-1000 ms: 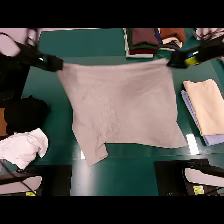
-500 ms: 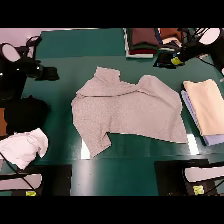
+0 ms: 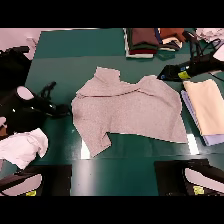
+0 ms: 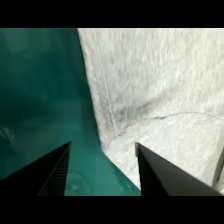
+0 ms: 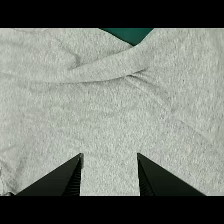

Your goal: Fold the shirts.

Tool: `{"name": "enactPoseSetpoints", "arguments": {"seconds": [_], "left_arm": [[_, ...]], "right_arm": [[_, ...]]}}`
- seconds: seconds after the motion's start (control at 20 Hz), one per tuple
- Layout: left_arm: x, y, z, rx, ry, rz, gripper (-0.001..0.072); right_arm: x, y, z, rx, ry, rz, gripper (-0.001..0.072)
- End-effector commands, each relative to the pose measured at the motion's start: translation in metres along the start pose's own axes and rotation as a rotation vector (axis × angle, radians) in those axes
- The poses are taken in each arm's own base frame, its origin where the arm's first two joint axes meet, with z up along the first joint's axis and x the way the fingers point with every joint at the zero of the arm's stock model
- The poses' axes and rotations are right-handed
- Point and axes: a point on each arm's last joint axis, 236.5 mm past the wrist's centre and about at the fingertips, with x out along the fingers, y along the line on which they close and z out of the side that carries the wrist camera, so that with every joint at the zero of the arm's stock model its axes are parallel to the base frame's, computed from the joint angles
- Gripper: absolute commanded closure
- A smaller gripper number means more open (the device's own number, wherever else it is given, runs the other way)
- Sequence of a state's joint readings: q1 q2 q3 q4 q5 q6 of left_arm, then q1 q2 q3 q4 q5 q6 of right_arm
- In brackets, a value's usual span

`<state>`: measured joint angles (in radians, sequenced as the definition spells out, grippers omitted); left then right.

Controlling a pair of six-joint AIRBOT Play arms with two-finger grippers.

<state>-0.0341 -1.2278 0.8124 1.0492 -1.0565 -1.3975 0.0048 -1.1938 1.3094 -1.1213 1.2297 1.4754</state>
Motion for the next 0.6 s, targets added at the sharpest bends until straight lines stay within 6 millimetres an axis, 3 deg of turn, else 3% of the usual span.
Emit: {"name": "enactPoseSetpoints", "arguments": {"seconds": [0.0, 0.2, 0.25, 0.3, 0.35, 0.45, 0.55], "left_arm": [[0.027, -0.011, -0.023, -0.02, 0.01, -0.042, 0.0206], [0.034, -0.026, -0.022, 0.014, -0.009, -0.048, 0.0219], [0.034, -0.025, -0.02, 0.014, -0.018, -0.045, 0.0265], [0.033, -0.024, -0.016, 0.024, -0.029, -0.038, 0.0492], [0.03, -0.023, -0.011, 0.039, -0.042, -0.026, 0.0669], [0.014, -0.023, 0.006, 0.073, -0.07, 0.001, 0.0688], [-0.017, -0.013, 0.031, 0.082, -0.162, 0.047, 0.0688]], "right_arm": [[-0.013, 0.005, -0.008, -0.005, -0.042, 0.003, 0.0316], [-0.024, 0.011, -0.007, -0.017, -0.069, 0.005, 0.0316], [-0.027, 0.012, -0.007, -0.021, -0.073, 0.005, 0.0316], [-0.031, 0.013, -0.007, -0.024, -0.08, 0.005, 0.0316], [-0.035, 0.013, -0.009, -0.025, -0.08, 0.004, 0.0315], [-0.043, 0.005, -0.023, -0.017, -0.034, -0.018, 0.0316], [-0.053, -0.023, -0.047, 0.001, 0.053, -0.1, 0.0316]]}}
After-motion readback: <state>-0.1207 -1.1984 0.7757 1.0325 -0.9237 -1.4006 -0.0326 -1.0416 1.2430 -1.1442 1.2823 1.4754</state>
